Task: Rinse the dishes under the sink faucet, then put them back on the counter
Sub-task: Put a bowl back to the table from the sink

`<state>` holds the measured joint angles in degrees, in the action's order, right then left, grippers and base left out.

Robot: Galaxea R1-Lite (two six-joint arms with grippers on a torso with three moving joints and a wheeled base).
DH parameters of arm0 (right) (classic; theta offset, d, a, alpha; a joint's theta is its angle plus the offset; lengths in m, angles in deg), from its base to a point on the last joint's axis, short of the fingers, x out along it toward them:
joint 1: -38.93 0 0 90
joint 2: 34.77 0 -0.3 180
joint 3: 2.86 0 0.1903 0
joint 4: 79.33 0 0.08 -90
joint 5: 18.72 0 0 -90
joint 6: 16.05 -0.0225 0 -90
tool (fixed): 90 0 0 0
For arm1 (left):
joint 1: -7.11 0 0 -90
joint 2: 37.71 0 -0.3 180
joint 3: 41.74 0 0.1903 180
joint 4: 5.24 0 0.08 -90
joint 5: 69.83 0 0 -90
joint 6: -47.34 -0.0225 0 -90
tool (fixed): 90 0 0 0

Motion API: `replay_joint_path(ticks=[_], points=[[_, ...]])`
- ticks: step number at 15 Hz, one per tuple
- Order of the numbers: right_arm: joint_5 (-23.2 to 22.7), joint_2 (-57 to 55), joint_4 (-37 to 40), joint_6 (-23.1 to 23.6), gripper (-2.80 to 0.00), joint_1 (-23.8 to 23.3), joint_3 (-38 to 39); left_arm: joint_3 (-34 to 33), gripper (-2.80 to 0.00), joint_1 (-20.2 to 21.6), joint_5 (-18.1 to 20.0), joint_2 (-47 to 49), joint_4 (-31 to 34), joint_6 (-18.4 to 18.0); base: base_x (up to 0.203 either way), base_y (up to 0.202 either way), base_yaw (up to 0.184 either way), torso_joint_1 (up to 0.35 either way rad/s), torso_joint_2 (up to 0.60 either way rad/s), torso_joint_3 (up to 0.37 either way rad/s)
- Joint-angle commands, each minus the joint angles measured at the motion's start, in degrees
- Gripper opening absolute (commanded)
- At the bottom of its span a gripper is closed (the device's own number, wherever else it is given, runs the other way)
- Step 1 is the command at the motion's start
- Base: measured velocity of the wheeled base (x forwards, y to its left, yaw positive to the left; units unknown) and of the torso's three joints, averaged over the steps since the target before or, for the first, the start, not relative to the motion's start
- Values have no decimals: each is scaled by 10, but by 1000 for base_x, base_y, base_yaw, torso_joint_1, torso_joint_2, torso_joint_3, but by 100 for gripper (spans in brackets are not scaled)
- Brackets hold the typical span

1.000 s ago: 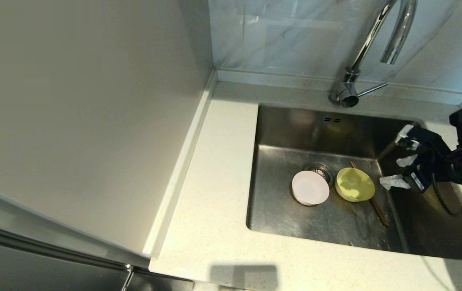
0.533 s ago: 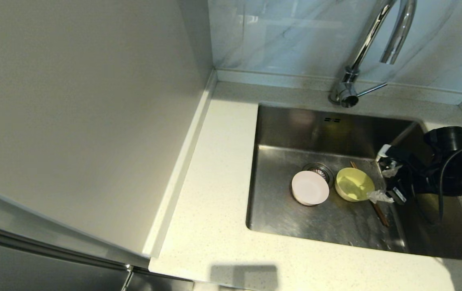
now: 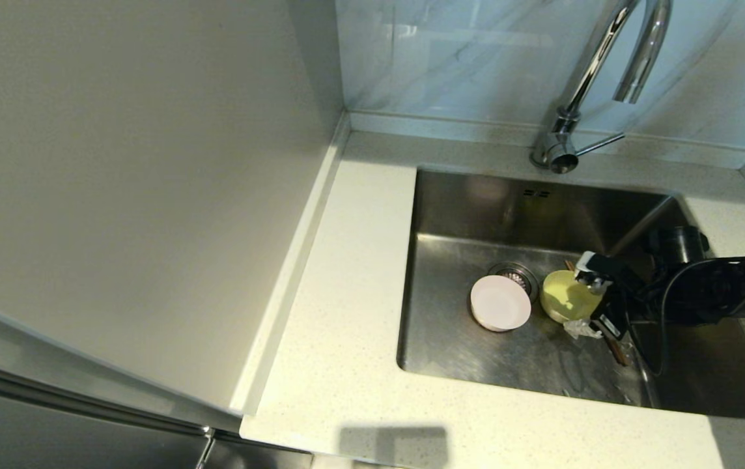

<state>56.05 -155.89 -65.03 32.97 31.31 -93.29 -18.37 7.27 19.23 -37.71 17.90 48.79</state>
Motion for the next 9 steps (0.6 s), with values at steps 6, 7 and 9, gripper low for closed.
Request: replay_joint_path(ticks=[6, 7, 9], points=[[13, -59, -13, -7, 0, 23, -11, 0, -280, 0, 0, -2, 0, 0, 0, 0, 0, 0, 0, 0], [14, -65, -13, -7, 0, 23, -13, 0, -280, 0, 0, -2, 0, 0, 0, 0, 0, 0, 0, 0], [16, -75, -13, -9, 0, 23, -19, 0, -280, 0, 0, -2, 0, 0, 0, 0, 0, 0, 0, 0]])
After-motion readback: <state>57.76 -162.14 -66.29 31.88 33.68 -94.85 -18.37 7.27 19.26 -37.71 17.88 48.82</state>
